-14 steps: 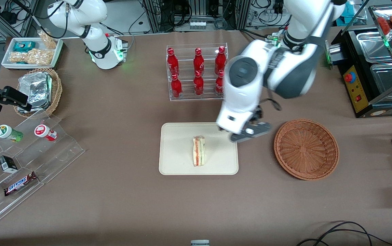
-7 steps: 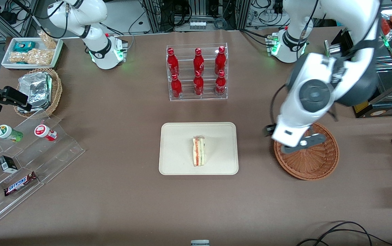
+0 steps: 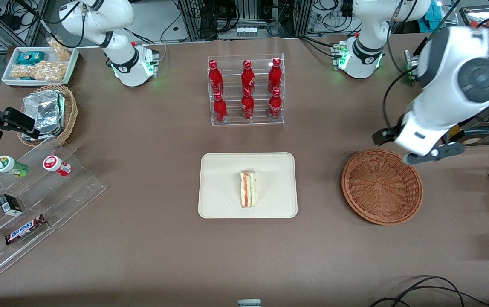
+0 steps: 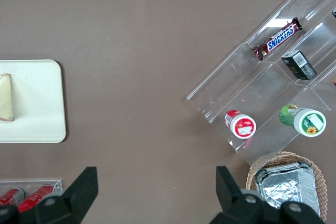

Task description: Place sandwich from basket to tray

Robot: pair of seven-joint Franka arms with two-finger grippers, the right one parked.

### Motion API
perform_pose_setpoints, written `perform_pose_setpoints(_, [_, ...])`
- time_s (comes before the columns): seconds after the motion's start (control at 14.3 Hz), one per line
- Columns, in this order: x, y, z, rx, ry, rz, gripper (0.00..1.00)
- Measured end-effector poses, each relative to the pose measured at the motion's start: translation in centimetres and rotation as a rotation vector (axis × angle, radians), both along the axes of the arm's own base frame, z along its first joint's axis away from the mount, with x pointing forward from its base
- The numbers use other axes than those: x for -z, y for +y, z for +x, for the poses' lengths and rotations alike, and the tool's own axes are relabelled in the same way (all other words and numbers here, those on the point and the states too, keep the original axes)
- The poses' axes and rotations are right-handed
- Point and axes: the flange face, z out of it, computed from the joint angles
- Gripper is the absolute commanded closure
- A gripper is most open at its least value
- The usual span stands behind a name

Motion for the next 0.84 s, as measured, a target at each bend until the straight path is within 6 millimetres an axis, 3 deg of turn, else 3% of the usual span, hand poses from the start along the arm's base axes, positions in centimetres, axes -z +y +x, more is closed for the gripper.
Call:
perform_pose_setpoints(0.21, [-2.2, 3.0, -1.0, 0.088, -0.003, -0.039, 0.0])
perform_pose_setpoints(0.49, [-4.1, 6.9, -0.9, 0.175, -0.032, -0.063, 0.0])
perform_pose_setpoints(0.84, [-6.8, 8.8, -0.3, 0.181, -0.091, -0.067, 0.0])
